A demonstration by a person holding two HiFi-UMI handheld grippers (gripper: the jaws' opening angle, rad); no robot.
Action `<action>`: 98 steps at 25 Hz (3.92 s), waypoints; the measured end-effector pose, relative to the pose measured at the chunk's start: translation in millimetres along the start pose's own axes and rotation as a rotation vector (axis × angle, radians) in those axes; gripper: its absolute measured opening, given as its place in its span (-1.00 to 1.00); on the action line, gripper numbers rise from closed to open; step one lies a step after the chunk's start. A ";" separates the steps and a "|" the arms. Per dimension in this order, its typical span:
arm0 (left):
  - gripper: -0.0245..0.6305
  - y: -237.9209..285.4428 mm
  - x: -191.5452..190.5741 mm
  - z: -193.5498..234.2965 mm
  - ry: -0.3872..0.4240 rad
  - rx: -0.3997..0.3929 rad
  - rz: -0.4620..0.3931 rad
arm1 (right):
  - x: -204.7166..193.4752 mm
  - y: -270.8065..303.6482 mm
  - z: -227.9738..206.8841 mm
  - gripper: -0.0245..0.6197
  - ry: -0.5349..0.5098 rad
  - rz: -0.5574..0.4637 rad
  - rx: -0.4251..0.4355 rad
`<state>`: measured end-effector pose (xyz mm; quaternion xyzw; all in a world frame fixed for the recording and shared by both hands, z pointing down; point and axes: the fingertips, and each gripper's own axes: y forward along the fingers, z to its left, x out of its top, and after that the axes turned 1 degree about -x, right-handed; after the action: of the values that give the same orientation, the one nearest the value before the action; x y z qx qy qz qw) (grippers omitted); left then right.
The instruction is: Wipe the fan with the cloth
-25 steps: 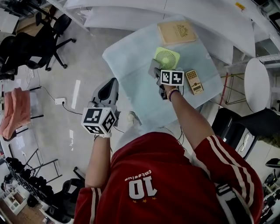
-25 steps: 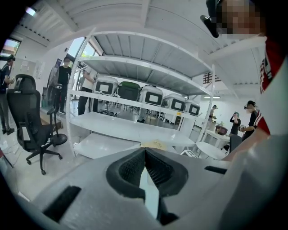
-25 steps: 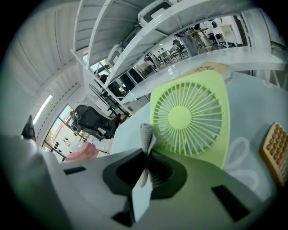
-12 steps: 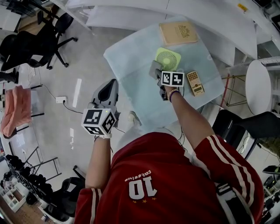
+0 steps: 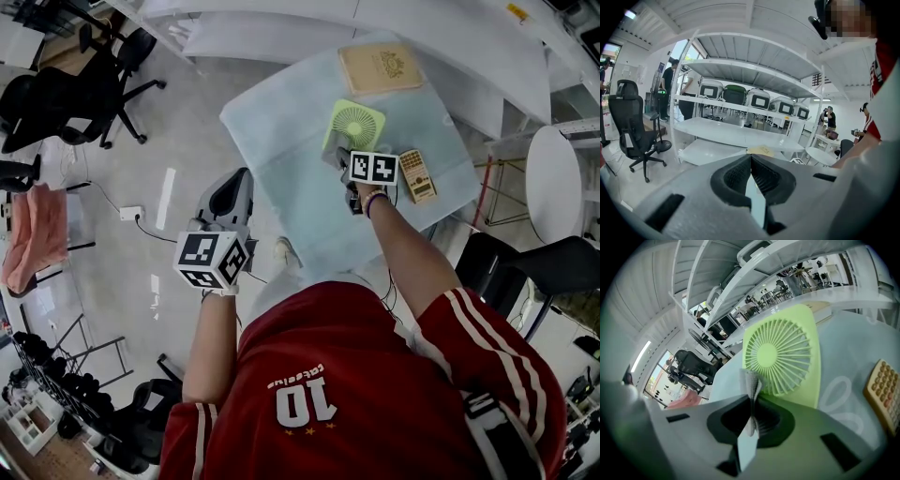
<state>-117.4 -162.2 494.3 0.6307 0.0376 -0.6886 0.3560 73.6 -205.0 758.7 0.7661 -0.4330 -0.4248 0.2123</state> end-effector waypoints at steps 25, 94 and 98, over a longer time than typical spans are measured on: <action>-0.91 8.5 0.9 -26.0 0.012 -0.029 -0.004 | -5.2 -25.4 -29.6 -0.86 0.023 -0.016 -0.029; -0.91 -52.8 127.2 -75.2 0.129 -0.440 -0.213 | 35.6 -333.2 135.4 -0.86 -0.182 -0.582 -0.125; -0.91 -77.0 127.2 -66.3 0.116 -0.488 -0.217 | 32.9 -346.4 176.6 -0.86 -0.203 -0.643 -0.127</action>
<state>-96.7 -128.1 336.4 0.5568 0.2899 -0.6561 0.4189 102.2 -40.0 406.2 0.8026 -0.1607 -0.5701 0.0707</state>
